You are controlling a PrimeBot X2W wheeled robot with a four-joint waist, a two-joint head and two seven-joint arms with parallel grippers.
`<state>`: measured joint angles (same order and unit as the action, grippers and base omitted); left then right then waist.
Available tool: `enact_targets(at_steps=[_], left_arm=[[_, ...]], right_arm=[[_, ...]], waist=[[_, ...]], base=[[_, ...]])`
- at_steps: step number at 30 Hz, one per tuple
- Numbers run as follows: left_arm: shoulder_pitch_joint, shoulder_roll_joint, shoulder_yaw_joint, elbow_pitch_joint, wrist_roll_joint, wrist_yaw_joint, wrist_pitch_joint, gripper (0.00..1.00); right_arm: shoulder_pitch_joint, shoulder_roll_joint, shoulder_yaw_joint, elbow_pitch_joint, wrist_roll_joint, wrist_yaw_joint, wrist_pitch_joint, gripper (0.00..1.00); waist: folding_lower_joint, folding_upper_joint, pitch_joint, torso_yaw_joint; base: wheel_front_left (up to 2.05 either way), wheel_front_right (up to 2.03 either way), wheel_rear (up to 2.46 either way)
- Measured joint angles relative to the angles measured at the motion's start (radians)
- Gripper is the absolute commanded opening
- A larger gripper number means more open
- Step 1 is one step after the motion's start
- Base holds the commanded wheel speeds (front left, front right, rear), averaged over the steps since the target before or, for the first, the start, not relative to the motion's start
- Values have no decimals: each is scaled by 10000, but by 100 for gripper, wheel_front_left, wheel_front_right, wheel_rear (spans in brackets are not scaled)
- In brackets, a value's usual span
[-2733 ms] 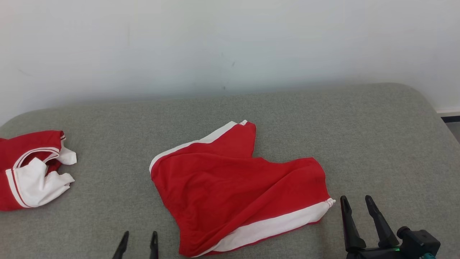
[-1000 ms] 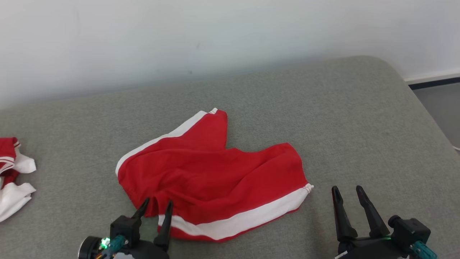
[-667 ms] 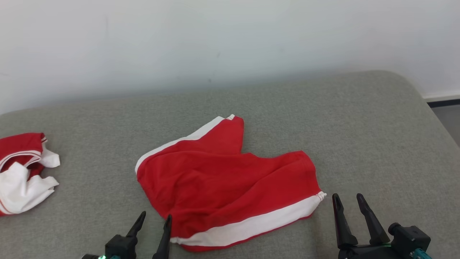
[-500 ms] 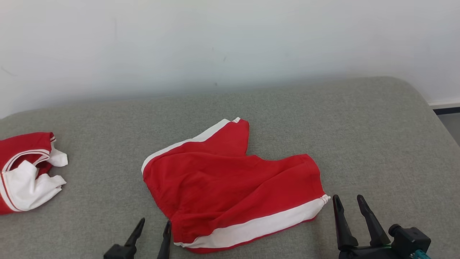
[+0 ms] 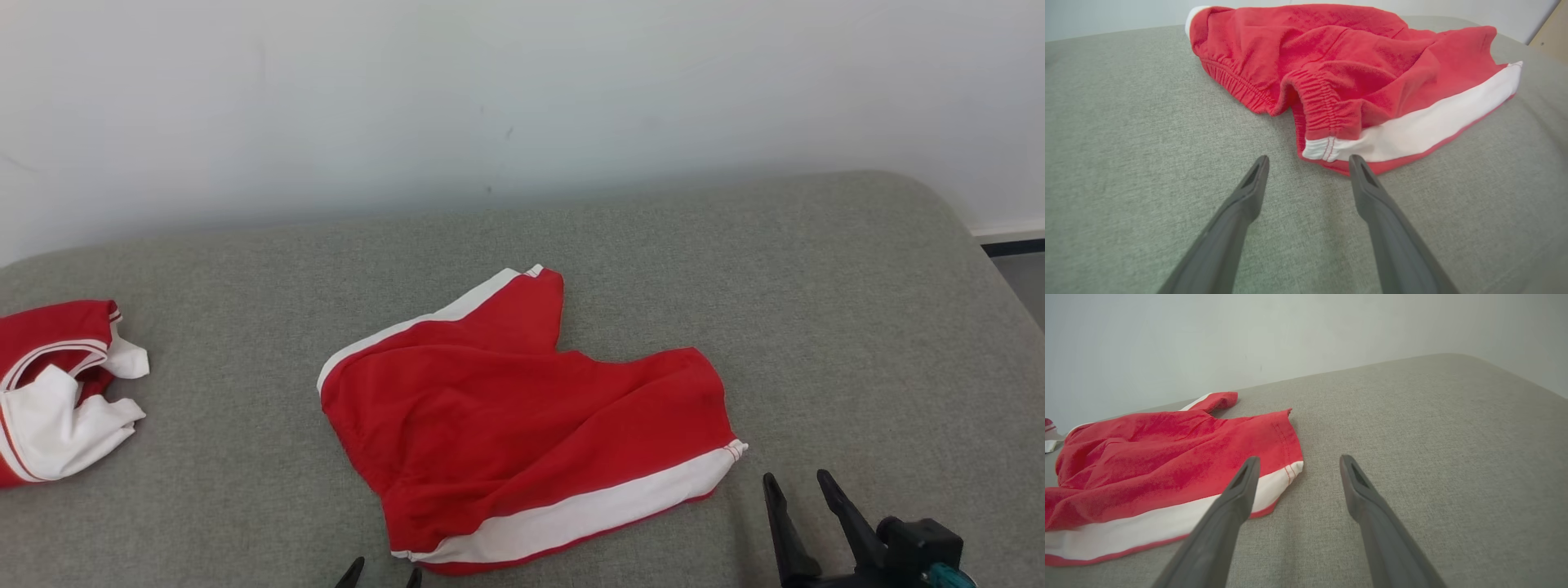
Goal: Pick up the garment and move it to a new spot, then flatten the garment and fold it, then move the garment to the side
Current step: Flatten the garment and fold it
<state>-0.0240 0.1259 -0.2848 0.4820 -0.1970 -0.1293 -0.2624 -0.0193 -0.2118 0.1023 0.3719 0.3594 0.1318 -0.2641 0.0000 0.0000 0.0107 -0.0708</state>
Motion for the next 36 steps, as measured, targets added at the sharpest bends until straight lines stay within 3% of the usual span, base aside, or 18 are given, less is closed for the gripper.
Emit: enact_targets(at_steps=[10,20,21,22,23,24,25,26,30,36], left_arm=[[-828,311,-560,656,-291,0,-2,100],[-1508,408,-1260,1043,-506,0,-2,99],[-1591,405,-1338,1049,-541,0,0,54],[-1685,405,-1434,1049,-594,0,0,35],[-1770,414,-1555,1058,-604,0,0,0],[-1847,412,-1636,1074,-623,0,0,0],[-1905,414,-1701,1078,-677,0,0,0],[-1954,414,-1735,1093,-773,0,0,0],[-2002,410,-1806,1028,-878,0,0,0],[-999,353,-1202,-96,-851,0,0,0]], right_arm=[[-2076,-849,1684,2531,541,0,2,100],[-3294,-953,2794,4021,1423,0,0,100],[-3410,-961,2878,4136,1524,0,0,91],[-3501,-959,2974,4251,1630,0,0,49],[-3557,-957,3068,4360,1743,0,0,22],[-3602,-957,3175,4485,1860,0,0,22],[-3644,-963,3266,4552,1939,0,2,2],[-3698,-974,3327,4604,2008,0,0,0],[-3793,-1016,3405,4383,2167,0,2,0],[-2656,-1149,2817,2709,2305,0,2,0]], waist=[[1,0,373,-75],[1,0,668,170],[1,0,712,191],[1,0,757,213],[1,0,804,236],[1,1,847,259],[1,1,890,281],[1,1,929,301],[2,1,985,330],[-1,0,670,328]], base=[[0,0,0],[0,0,0],[0,0,0],[0,0,0],[0,0,0],[0,0,0],[0,0,0],[0,0,0],[0,0,0],[0,0,0]])
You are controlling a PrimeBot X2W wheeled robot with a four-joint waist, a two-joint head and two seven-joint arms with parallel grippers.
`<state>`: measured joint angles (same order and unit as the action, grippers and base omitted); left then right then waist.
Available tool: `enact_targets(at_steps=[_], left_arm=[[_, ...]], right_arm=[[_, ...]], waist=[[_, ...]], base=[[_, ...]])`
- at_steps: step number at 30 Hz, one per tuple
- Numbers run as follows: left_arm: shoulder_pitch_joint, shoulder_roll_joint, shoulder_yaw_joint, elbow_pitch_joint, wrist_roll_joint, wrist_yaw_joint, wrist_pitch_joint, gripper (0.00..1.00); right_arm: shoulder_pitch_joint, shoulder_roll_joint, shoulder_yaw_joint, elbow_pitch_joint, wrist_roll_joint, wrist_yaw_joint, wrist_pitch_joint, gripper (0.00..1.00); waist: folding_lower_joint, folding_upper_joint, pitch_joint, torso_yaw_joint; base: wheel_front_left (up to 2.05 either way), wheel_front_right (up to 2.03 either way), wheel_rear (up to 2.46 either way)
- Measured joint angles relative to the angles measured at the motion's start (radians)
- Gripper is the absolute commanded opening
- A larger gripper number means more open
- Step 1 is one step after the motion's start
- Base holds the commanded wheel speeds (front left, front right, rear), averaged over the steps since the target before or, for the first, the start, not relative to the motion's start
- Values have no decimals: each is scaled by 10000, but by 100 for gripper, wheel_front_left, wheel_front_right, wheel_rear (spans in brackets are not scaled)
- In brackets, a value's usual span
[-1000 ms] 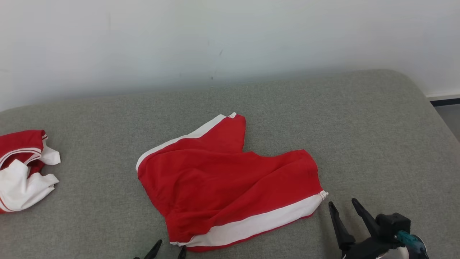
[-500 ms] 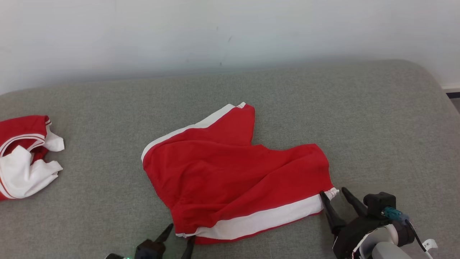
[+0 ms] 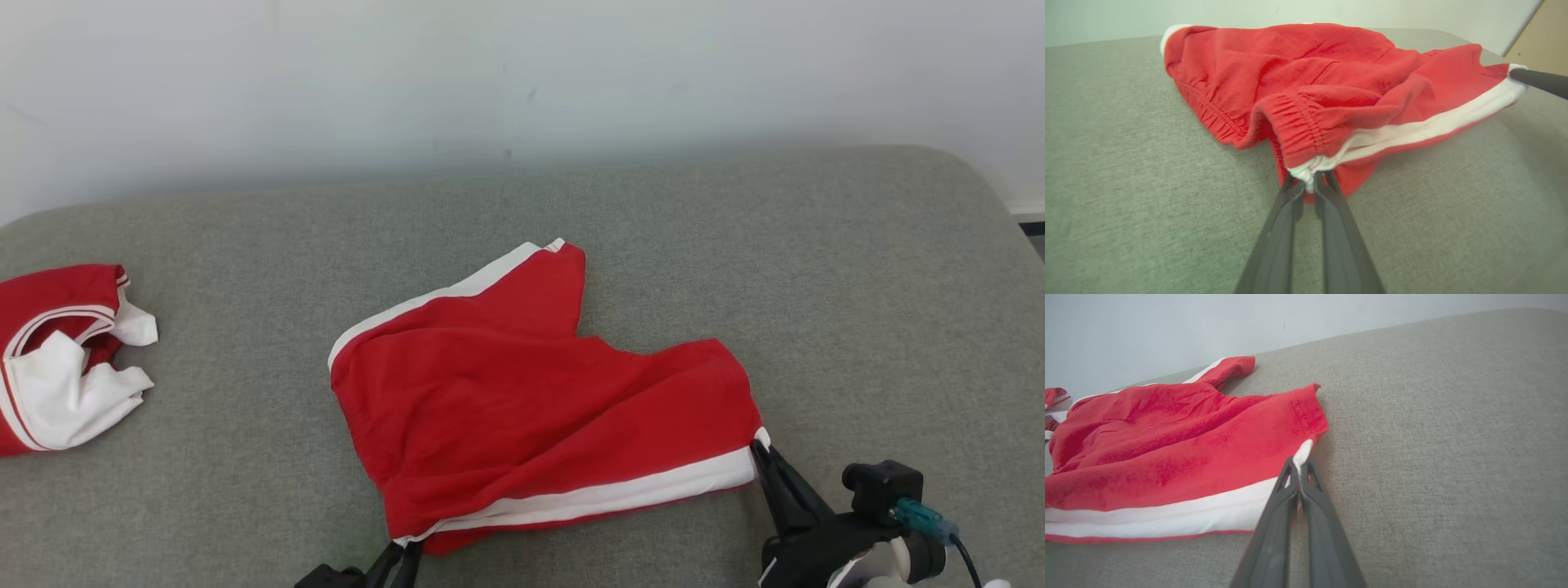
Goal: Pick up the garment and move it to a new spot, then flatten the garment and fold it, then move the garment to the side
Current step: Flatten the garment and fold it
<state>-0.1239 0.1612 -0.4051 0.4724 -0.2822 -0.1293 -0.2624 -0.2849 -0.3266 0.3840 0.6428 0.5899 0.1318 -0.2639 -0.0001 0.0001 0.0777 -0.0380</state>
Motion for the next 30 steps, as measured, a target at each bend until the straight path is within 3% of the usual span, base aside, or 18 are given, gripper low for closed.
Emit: enact_targets(at_steps=[7,12,19,26,30], left_arm=[[133,180,391,-1081,477,0,0,0],[-1591,863,-140,-1250,606,0,35,0],[-7010,2209,-1578,-1091,-374,-17,1243,0],[-11986,2512,-2483,-347,-1546,-17,2205,0],[-14379,2366,-2587,418,-2224,-17,2278,0]], right_arm=[[421,-65,-295,-1595,4,0,0,0],[-1004,-205,-159,-1958,104,0,150,0],[-5233,-481,-637,-1315,757,0,1195,0],[-9544,-529,-917,-560,1231,0,1845,0],[-11618,-539,-1026,77,1346,0,1987,0]], waist=[[0,0,-220,-137],[0,0,-107,-277],[2,0,786,-425],[4,1,2151,-579],[5,2,2986,-702]], base=[[0,0,0],[0,0,0],[0,0,0],[0,0,0],[0,0,0]])
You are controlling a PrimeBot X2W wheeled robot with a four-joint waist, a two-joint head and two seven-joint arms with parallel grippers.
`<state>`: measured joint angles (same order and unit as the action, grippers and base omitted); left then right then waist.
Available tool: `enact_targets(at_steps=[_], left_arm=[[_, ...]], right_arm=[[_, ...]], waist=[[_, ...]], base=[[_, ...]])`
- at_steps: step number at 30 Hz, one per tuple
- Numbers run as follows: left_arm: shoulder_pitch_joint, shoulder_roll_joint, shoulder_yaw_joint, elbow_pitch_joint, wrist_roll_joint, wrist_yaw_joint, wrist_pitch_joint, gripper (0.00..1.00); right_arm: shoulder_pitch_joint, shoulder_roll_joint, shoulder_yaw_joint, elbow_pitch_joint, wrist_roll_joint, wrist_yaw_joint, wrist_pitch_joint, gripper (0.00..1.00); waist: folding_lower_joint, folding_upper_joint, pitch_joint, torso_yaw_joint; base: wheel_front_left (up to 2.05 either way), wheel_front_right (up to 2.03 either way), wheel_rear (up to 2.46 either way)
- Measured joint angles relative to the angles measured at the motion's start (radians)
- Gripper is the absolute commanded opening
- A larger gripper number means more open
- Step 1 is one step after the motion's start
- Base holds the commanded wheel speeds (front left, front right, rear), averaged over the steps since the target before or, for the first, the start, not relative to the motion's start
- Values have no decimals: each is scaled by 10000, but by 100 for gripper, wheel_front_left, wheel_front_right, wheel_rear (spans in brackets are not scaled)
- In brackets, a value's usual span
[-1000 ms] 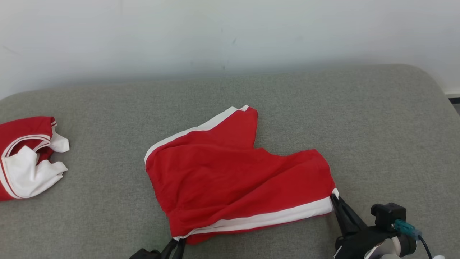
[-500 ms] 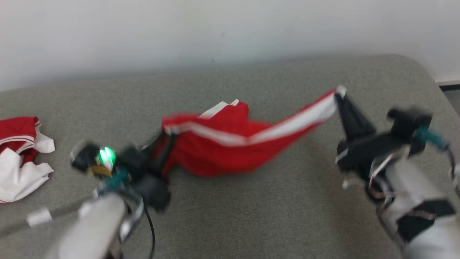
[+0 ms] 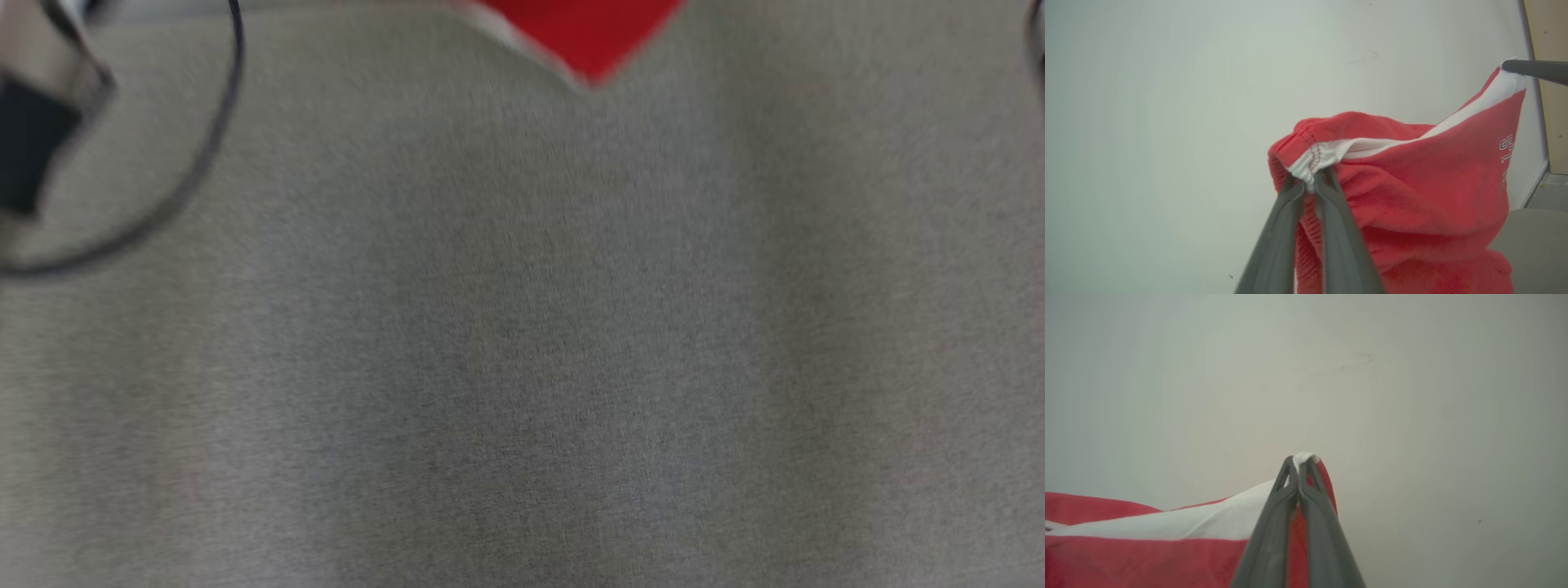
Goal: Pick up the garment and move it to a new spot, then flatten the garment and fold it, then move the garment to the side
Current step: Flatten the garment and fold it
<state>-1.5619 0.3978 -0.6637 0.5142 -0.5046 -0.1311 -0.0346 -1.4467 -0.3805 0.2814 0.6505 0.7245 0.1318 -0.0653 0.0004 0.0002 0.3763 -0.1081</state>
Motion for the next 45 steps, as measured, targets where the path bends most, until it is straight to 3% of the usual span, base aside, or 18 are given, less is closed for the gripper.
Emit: enact_targets(at_steps=[8,18,25,29,36,41,45], left_arm=[[-2673,-445,-1030,1471,-546,0,-393,0],[-3015,-393,-2420,2529,-1714,0,-1287,0],[-1115,-2,-2673,2180,-2382,6,-2090,0],[135,148,-2476,1551,-2525,288,-2226,0],[3711,535,-1988,-865,-2476,1367,-2268,0],[6533,698,-1544,-2460,-2199,2174,-2268,0],[8625,702,-1269,-3227,-1837,2554,-2278,0]], right_arm=[[-2527,-115,272,1062,-111,0,-326,0],[-2424,-341,1260,1164,416,0,-982,0],[98,-1151,2036,17,1327,0,-1517,0],[1572,-1549,2201,-759,1657,0,-1693,0],[5593,-2203,1774,-2512,2075,0,-1914,0],[8197,-2138,1087,-3440,1944,0,-1948,0],[9856,-1919,422,-3912,1630,0,-1960,0]], waist=[[0,0,1486,-314],[-2,1,2532,-738],[-5,-1,2267,-832],[-6,-1,1981,-791],[-6,-2,1228,-660],[-7,-3,699,-584],[-8,-4,278,-537]], base=[[0,0,0],[0,0,0],[0,0,0],[0,0,0],[0,0,0],[0,0,0],[0,0,0]])
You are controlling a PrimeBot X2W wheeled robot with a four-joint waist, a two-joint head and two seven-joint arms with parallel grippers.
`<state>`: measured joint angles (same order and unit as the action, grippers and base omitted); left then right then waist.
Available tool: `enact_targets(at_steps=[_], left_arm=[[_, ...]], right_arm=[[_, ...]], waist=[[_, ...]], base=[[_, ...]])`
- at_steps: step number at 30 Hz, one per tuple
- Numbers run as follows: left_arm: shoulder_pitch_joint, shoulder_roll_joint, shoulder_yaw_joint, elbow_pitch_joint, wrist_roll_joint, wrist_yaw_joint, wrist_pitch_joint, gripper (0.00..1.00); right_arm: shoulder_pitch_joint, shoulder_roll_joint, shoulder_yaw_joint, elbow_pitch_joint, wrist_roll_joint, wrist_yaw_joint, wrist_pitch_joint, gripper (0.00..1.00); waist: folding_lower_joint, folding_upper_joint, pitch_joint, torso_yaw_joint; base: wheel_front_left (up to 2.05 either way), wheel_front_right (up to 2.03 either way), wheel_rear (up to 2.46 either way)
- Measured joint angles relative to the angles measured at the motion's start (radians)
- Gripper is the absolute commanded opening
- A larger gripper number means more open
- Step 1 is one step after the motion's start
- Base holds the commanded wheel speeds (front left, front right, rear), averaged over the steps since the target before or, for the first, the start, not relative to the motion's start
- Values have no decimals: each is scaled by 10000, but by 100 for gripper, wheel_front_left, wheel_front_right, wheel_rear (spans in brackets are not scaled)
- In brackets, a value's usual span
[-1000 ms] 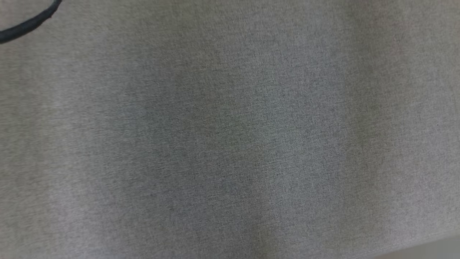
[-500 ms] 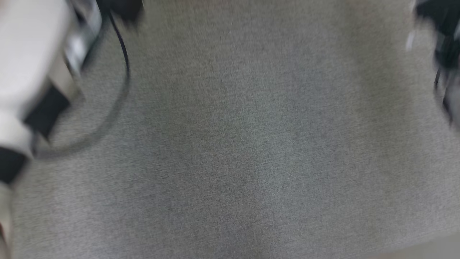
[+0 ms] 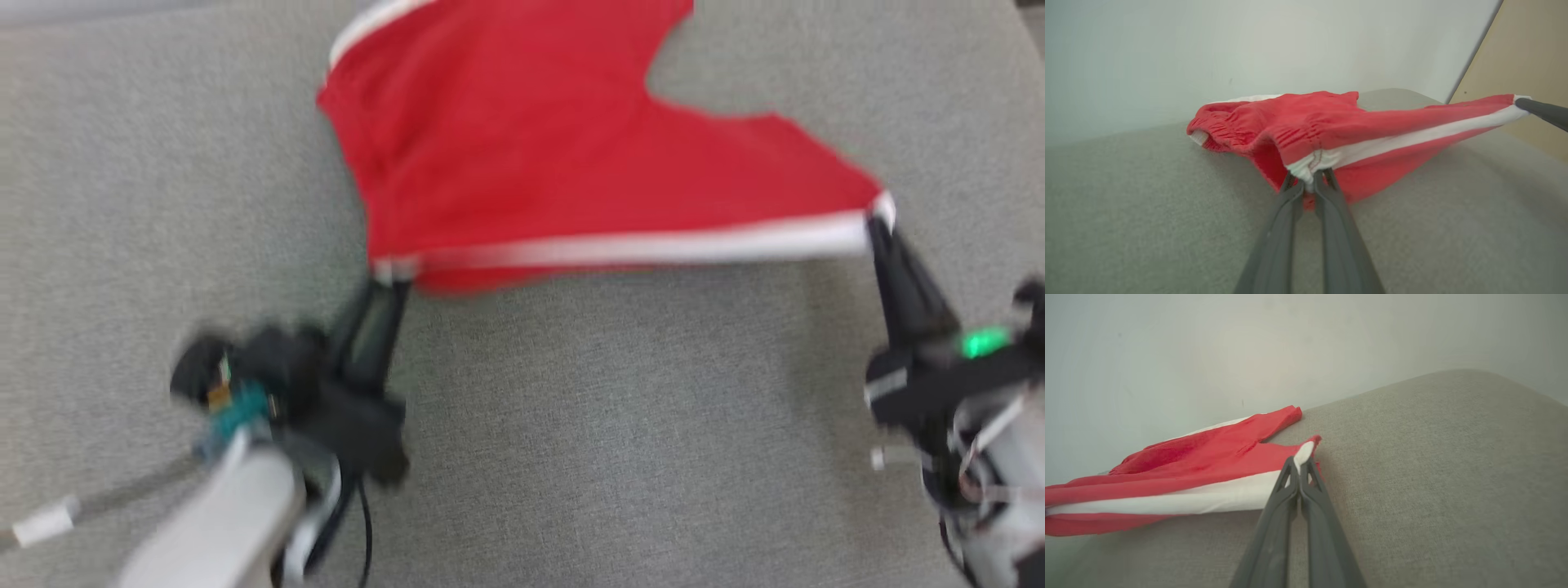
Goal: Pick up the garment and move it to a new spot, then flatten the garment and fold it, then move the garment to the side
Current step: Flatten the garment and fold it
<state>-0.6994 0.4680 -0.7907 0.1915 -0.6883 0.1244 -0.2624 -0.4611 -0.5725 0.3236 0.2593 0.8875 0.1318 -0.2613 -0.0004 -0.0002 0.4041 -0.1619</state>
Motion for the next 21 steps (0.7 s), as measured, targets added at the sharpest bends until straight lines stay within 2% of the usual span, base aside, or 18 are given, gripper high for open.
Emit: enact_targets(at_steps=[3,8,15,21], left_arm=[[1265,-86,230,-146,307,159,0,0],[3002,-504,859,-226,792,151,0,0],[5410,-871,2299,-245,1442,-320,0,0],[6597,-1147,2863,-382,2069,-631,0,0]], right_arm=[[1116,215,-451,-184,-328,0,-2,0],[2876,773,-976,-405,-823,0,50,0],[5795,2061,-1831,-1448,-1503,6,621,0],[7171,2999,-2500,-2615,-1960,8,1235,0]], waist=[[0,0,-303,46],[0,0,-803,150],[1,0,-1679,378],[1,-1,-2124,654]], base=[[0,0,0],[0,0,0],[0,0,0],[0,0,0]])
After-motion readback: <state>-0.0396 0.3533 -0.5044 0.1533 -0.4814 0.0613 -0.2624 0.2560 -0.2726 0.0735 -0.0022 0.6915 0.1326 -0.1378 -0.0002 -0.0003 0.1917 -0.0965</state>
